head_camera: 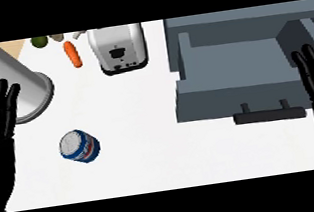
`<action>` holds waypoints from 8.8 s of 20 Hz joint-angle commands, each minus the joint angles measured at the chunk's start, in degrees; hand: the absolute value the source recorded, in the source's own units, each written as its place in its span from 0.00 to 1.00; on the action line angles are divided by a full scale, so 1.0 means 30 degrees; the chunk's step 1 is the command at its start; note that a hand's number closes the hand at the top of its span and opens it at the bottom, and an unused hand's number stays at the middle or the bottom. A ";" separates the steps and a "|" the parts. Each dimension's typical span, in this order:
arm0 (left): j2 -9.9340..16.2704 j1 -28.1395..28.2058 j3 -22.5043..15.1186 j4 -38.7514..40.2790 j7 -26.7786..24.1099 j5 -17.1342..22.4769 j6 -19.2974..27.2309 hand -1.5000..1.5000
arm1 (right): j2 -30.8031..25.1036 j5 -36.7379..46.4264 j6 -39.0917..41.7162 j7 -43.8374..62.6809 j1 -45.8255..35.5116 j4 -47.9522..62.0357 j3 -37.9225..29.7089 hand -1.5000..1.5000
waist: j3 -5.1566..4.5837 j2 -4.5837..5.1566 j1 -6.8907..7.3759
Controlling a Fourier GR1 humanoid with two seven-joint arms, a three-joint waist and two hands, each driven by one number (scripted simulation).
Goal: Pick up the can, place it into the drawer and close the drawer
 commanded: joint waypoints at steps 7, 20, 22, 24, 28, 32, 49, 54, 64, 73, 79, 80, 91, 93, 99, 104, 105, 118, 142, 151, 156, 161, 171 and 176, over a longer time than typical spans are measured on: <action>-0.2178 0.4679 0.2022 -0.0560 0.3366 -0.3085 0.8002 0.00 | 0.0291 -0.0254 -0.1502 0.2633 0.1392 0.1036 -0.1865 0.00 | -0.0110 0.0274 0.0039; -0.2218 0.6953 -0.4379 -0.3782 0.8563 -0.9107 1.4390 0.00 | 0.0475 -0.0003 -0.1291 0.4198 0.1786 0.0676 -0.1713 0.00 | -0.0038 0.0062 -0.0583; -0.2219 0.6244 -0.6055 -0.3980 1.0354 -1.1437 1.5508 0.00 | 0.0079 -0.1407 -0.0362 0.2684 0.2149 0.1422 -0.3020 0.00 | -0.0023 0.0074 -0.0645; -0.2220 0.6541 -0.5618 -0.3718 1.0300 -1.1014 1.5155 0.00 | 0.0295 -0.0018 -0.1211 0.4056 0.1320 0.1081 -0.2287 0.00 | -0.0035 0.0067 -0.0575; -0.2220 0.4751 -0.4503 -0.1258 0.9570 -0.9553 1.5120 0.00 | 0.0135 -0.0531 -0.0913 0.5219 0.1903 -0.0549 -0.2629 0.00 | -0.0041 0.0067 -0.0639; -0.2220 0.5231 -0.5512 0.0308 0.8405 -0.8711 1.6924 0.00 | 0.0401 -0.0560 -0.0724 0.4178 0.2075 -0.0091 -0.2802 0.00 | -0.0044 0.0066 -0.0618; -0.2219 0.4843 -0.5209 0.8816 -0.1524 -0.0390 2.0280 0.00 | -0.0034 -0.1668 0.0326 0.4895 0.2586 -0.1342 -0.4492 0.00 | -0.0057 0.0066 -0.0613; -0.2220 0.5364 -0.4078 1.0237 -0.4905 0.3381 1.8524 0.00 | -0.0059 -0.2440 0.0755 0.5110 0.2888 -0.1779 -0.5070 0.00 | -0.0059 0.0059 -0.0586; -0.2217 0.3693 -0.3137 1.6303 -1.1228 0.8646 1.7253 0.00 | -0.0313 -0.2944 0.1025 0.5406 0.2176 -0.1307 -0.6250 0.00 | -0.0056 0.0078 -0.0609; -0.2220 0.0914 0.0789 2.0766 -1.2598 0.9791 1.4507 0.00 | 0.0224 -0.2490 0.1787 0.5709 0.3177 -0.2514 -0.6014 0.00 | -0.0045 0.0076 -0.0681; -0.2208 -0.0139 0.0414 2.1590 -1.2747 0.9739 1.4231 0.00 | -0.0276 -0.3169 0.1934 0.6669 0.2273 -0.2471 -0.6785 0.00 | -0.0042 0.0075 -0.0680; -0.1037 -0.0012 0.1531 2.1964 -1.2332 0.9657 1.2712 0.00 | 0.0415 -0.2326 0.2084 0.5796 0.3051 -0.2312 -0.6164 0.00 | -0.0041 0.0076 -0.0674; -0.0672 -0.3223 0.1893 2.5436 -1.2442 0.9539 0.9679 1.00 | -0.0650 -0.4011 0.1905 0.7289 0.1692 -0.2798 -0.8003 0.00 | -0.0046 0.0082 -0.0728; -0.0877 -0.3765 0.1713 2.5757 -1.2472 0.9357 0.9368 1.00 | 0.0960 -0.1663 0.2377 0.5049 0.3391 -0.2691 -0.6082 0.00 | -0.0042 0.0082 -0.0735; -0.0848 -0.4659 0.2411 2.6497 -1.4115 0.9350 0.8264 1.00 | 0.0237 -0.2032 0.2160 0.5515 0.1901 -0.1815 -0.6801 0.00 | -0.0042 0.0086 -0.0696; -0.0079 -0.7216 -0.0555 2.8678 -1.2445 0.7245 0.5040 1.00 | 0.0575 -0.1255 0.1538 0.5961 0.1309 -0.1865 -0.5947 0.00 | -0.0065 0.0261 -0.1220; -0.0272 -0.7678 -0.1076 2.8838 -1.2077 0.6998 0.4352 1.00 | 0.0517 -0.1329 0.1743 0.6136 0.1596 -0.2509 -0.5777 0.00 | -0.0073 0.0237 -0.1405; -0.0716 -1.0847 -0.1841 2.6812 -0.8228 0.6271 0.2438 1.00 | 0.0432 -0.1083 0.1557 0.6035 0.2075 -0.2830 -0.6677 0.00 | -0.0030 0.0028 -0.0648; -0.2194 -2.1016 -0.2658 2.2246 0.3477 0.3533 0.7410 1.00 | 0.0046 -0.1623 0.1204 0.7710 0.1160 -0.3957 -0.6937 0.00 | -0.0030 0.0087 -0.0948; -0.2217 -2.5994 -0.2693 2.7249 0.3413 0.5072 0.8345 1.00 | 0.0096 -0.1091 0.1204 0.6655 0.0813 -0.2819 -0.6834 0.00 | -0.0018 0.0209 -0.1330; -0.2220 -2.7885 -0.3376 3.0127 0.2890 0.5941 0.8770 1.00 | -0.0140 -0.1211 0.0968 0.7699 -0.0105 -0.3236 -0.6478 0.00 | -0.0010 0.0322 -0.1751; -0.2220 -2.9023 -0.4632 3.1599 0.2292 0.7218 0.9404 1.00 | -0.0405 -0.1324 0.1091 0.7460 -0.0828 -0.2343 -0.6467 0.00 | 0.0013 0.0446 -0.2217; -0.2221 -2.9885 -0.5681 3.3667 0.1467 0.8394 1.1292 0.00 | -0.0855 -0.1637 0.1263 0.8460 -0.0883 -0.3163 -0.6434 0.00 | 0.0019 0.0529 -0.2633; -0.2220 -3.0315 -0.6672 3.4089 0.1432 0.8698 1.2738 0.00 | -0.0905 -0.1432 0.1273 0.7965 -0.1412 -0.2615 -0.6279 0.00 | 0.0040 0.0579 -0.2867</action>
